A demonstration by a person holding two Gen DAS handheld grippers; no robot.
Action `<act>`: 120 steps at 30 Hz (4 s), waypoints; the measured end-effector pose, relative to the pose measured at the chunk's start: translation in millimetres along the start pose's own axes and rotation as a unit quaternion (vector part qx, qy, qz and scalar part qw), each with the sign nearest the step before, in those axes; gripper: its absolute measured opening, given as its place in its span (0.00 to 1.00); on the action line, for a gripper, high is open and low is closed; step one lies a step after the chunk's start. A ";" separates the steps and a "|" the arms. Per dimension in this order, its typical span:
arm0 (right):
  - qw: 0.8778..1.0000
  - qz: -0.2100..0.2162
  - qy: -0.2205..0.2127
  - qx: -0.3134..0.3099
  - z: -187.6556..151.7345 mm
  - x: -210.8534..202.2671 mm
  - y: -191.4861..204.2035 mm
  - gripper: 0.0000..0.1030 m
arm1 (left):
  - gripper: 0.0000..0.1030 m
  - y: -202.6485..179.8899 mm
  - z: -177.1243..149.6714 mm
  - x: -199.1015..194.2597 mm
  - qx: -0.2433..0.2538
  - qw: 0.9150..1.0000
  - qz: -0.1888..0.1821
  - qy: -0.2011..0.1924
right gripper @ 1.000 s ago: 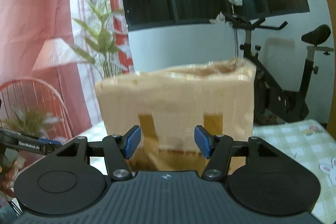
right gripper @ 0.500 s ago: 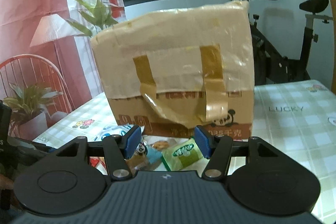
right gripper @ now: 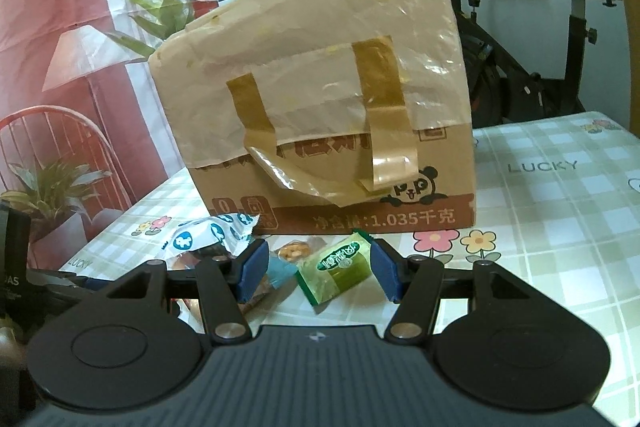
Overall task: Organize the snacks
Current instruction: 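Grasp the red candy bag with the left gripper while the right approaches a green pastry pack, then hold the red candy bag in the left gripper while the right grasps the green pastry pack, then lift both packs and carry them over the box, then open both grippers to drop the packs into the box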
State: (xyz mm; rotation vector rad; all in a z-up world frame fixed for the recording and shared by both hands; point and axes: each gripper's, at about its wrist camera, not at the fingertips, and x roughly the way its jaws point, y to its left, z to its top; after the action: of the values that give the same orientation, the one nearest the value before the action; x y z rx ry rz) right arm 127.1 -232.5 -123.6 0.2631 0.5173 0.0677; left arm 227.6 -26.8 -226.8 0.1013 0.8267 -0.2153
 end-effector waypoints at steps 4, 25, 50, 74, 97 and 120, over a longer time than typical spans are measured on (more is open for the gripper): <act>1.000 0.001 0.007 0.003 -1.1 1.9 0.2 0.58 | 0.99 0.2 1.7 1.4 0.000 1.000 -0.002 0.004; 0.996 -0.024 0.084 0.016 14.5 53.3 -5.2 0.58 | 0.45 27.4 -6.7 -34.1 -0.068 0.995 -0.030 -0.062; 0.982 -0.135 0.104 -0.087 -10.7 51.8 15.0 0.76 | 0.45 31.7 -12.9 -36.4 -0.086 0.992 -0.053 -0.075; 0.986 -0.091 0.109 -0.083 -11.0 45.9 3.0 0.43 | 0.45 32.0 -11.2 -41.6 -0.069 0.993 -0.057 -0.080; 0.997 -0.073 -0.039 -0.012 29.0 -48.0 -11.2 0.42 | 0.45 14.7 63.9 -108.2 -0.015 0.974 -0.080 -0.211; 0.990 -0.022 -0.080 -0.114 192.8 50.4 22.2 0.42 | 0.55 -67.8 230.8 -40.9 0.058 0.974 -0.088 -0.202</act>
State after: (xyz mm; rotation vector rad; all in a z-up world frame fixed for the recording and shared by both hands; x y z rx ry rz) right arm 266.7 -249.2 19.4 0.0337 0.3526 0.0613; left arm 351.0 -126.5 -41.4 0.0887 0.4154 -0.4365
